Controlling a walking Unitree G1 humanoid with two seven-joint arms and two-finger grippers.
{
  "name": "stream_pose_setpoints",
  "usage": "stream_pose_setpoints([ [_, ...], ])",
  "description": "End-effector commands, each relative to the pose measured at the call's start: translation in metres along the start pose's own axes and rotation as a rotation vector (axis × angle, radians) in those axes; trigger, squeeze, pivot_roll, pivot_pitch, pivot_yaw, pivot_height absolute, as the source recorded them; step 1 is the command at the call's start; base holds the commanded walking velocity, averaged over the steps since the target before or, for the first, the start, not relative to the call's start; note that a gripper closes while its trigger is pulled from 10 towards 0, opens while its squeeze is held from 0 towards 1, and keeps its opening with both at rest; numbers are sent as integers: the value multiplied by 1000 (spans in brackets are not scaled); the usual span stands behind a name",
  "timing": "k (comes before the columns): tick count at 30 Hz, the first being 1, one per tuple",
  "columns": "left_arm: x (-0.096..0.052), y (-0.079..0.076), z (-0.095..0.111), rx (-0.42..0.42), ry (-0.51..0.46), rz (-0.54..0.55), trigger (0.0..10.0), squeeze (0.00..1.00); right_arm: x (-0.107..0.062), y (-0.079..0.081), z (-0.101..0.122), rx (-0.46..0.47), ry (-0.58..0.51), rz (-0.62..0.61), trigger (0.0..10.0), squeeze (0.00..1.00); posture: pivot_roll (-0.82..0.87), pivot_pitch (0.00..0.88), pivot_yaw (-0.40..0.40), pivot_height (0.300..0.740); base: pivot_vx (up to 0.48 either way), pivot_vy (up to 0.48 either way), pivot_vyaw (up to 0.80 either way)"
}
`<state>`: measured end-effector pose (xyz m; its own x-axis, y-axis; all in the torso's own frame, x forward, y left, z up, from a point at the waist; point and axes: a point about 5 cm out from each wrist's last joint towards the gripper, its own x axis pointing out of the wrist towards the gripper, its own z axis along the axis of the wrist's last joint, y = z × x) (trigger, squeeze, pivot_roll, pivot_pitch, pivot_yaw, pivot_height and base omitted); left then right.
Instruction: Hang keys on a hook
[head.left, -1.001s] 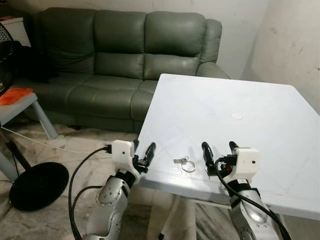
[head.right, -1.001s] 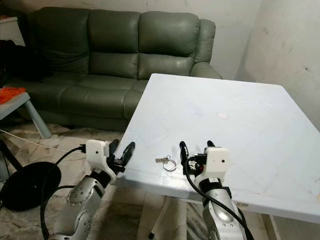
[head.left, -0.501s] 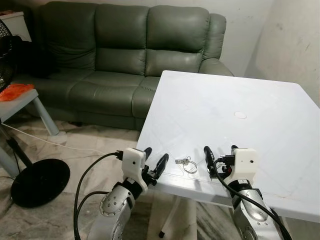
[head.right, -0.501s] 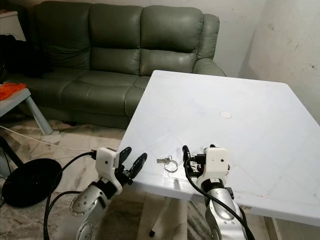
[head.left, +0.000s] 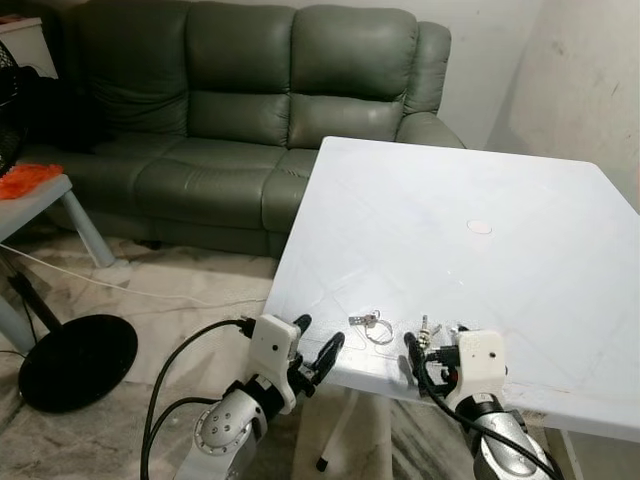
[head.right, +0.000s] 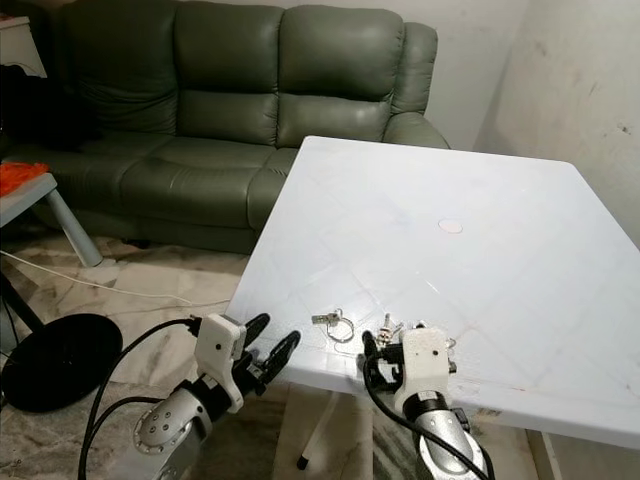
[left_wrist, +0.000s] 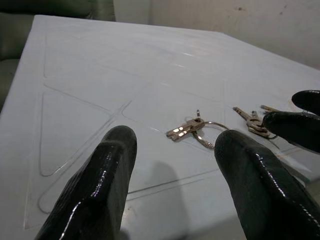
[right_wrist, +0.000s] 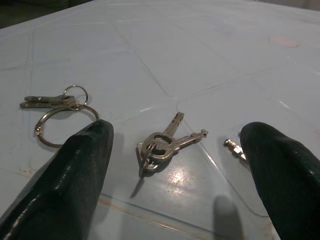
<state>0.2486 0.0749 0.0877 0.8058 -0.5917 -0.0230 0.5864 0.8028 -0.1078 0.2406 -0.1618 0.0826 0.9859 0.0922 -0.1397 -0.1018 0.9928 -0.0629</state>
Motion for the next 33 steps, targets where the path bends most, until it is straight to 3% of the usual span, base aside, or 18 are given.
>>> stream_pose_setpoints([
  [1,-1,-2,2,15,3,-6,10000,0,-1,3,5,-11,-19,12,6353,0,-72,62,-37,740,0,0,0],
  [2,-2,-2,2,15,5,-1,10000,0,-1,4,5,-8,-16,1,3020,0,-71,63,-38,740,0,0,0],
  [4,-2,-2,2,15,5,1,10000,0,-1,4,5,-7,-12,-8,2824,0,-71,63,-38,740,0,0,0],
  [5,-2,-2,3,15,5,3,10000,0,-1,5,6,-2,-16,-9,0,0,-67,64,-40,740,0,0,0],
  [21,-2,-1,4,7,6,20,10000,0,-2,12,9,-7,-19,13,0,0,-61,65,-48,740,0,0,0],
  [26,-3,-2,4,6,7,21,10000,0,-5,16,3,3,23,48,0,0,-61,65,-48,740,0,0,0],
  [27,-3,-2,4,6,7,22,10000,0,-5,17,1,-2,43,53,10000,0,-61,65,-48,740,0,0,0],
  [33,-3,-3,3,4,9,20,10000,0,-5,18,-1,-8,56,54,10000,0,-63,61,-47,740,0,0,0],
])
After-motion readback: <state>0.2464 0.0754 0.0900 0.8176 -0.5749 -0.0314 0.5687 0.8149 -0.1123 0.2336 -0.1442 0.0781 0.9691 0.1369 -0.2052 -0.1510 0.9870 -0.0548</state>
